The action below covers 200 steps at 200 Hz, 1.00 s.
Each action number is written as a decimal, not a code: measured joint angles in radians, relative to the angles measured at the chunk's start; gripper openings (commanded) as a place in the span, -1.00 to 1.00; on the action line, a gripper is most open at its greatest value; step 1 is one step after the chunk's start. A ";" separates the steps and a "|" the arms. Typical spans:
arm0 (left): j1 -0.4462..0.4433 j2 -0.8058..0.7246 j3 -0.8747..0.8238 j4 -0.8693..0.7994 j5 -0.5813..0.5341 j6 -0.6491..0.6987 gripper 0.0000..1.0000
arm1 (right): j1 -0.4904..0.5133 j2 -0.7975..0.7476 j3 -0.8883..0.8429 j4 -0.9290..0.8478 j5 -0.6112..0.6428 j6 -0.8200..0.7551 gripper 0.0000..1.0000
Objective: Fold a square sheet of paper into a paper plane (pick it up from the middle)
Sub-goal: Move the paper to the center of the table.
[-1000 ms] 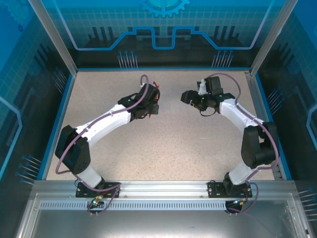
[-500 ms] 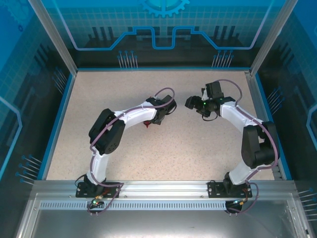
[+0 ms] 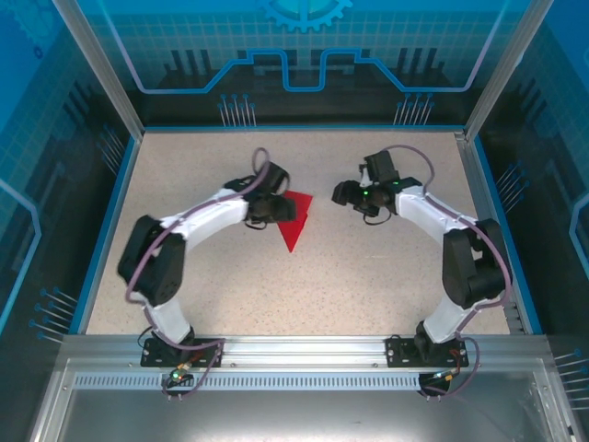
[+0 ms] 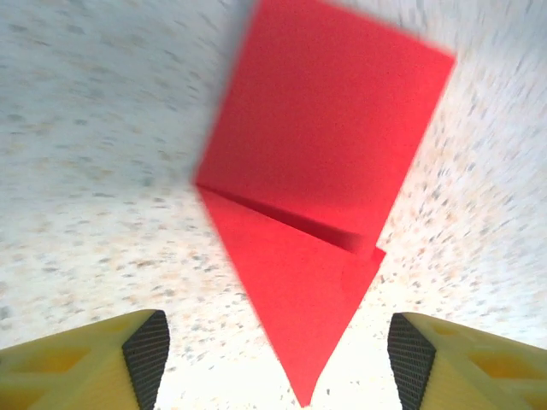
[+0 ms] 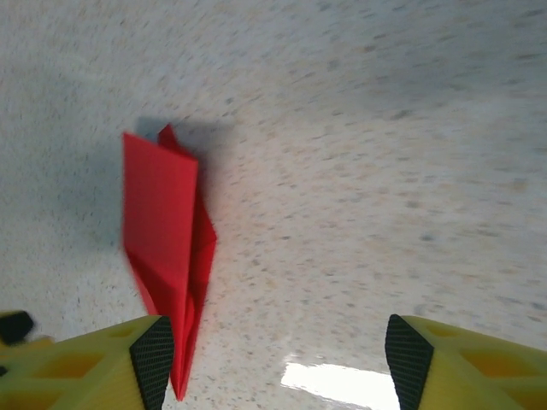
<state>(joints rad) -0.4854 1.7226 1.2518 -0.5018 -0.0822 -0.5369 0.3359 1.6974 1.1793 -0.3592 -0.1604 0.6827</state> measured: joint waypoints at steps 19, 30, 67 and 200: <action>0.087 -0.103 -0.085 0.078 0.063 -0.035 0.59 | 0.089 0.048 0.056 -0.002 0.016 -0.004 0.32; 0.119 -0.137 -0.127 0.106 0.087 -0.054 0.62 | 0.140 0.082 0.095 -0.005 0.023 -0.007 0.29; 0.182 -0.160 -0.239 0.166 0.134 -0.115 0.73 | 0.276 0.220 0.245 -0.016 0.014 -0.004 0.20; 0.290 -0.199 -0.359 0.224 0.140 -0.222 0.79 | 0.386 0.515 0.512 -0.255 0.015 -0.046 -0.01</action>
<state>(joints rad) -0.1951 1.5234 0.8928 -0.2775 0.0582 -0.7586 0.7216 2.2127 1.6909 -0.6140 -0.1452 0.6369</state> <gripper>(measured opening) 0.895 0.498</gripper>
